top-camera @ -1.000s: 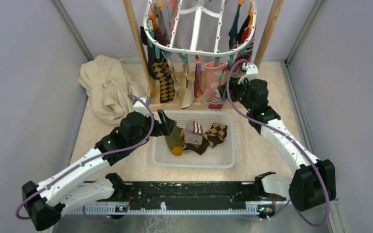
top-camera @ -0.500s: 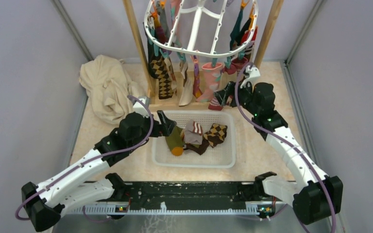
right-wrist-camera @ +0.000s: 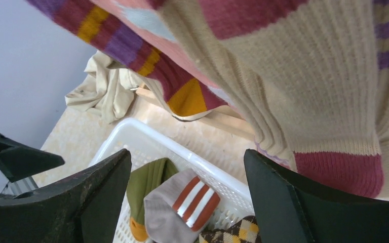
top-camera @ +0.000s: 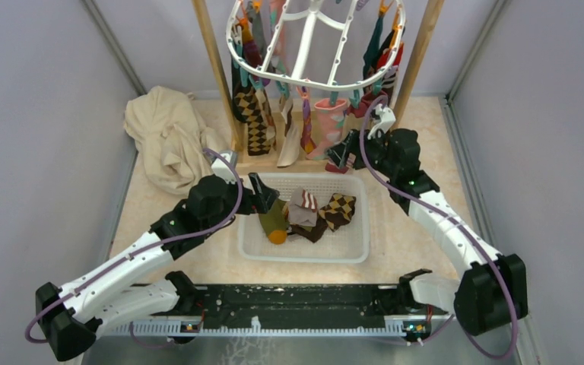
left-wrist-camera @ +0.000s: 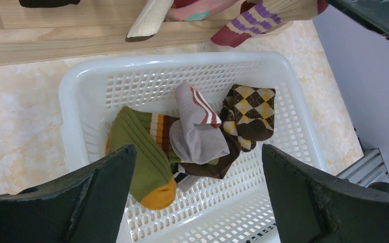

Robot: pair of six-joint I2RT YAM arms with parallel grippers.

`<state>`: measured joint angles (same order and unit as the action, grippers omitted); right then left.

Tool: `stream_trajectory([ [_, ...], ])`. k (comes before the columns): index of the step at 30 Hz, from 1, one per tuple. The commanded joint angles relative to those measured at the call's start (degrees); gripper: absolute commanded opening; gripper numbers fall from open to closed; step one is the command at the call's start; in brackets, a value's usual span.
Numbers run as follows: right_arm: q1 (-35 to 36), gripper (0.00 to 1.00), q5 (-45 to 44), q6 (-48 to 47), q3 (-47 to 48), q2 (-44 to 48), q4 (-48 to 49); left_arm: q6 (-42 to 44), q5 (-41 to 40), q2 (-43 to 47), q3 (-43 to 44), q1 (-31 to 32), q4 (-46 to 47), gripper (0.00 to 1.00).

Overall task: Remove the socks clipped to the hanger
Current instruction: Adjust the sock on the hanger.

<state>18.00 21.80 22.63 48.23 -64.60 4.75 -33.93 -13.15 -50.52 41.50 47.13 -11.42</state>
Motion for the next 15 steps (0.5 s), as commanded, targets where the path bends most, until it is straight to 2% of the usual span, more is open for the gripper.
stream_trajectory([
  [1, 0.46, 0.82, -1.74, 0.85, 1.54, -3.63, 7.49, -0.13, 0.57, 0.29, 0.16, -0.1, 1.73, 0.99],
  [8, 0.31, 0.82, -14.97, -2.12, 5.23, -8.21, 7.17, -0.04, 0.14, 0.66, 0.03, -0.06, 1.31, 0.99],
  [15, -1.58, 0.82, -22.77, -4.97, 8.14, -9.78, 6.14, 0.23, -1.02, 0.97, -0.13, -0.11, 0.65, 0.99],
])
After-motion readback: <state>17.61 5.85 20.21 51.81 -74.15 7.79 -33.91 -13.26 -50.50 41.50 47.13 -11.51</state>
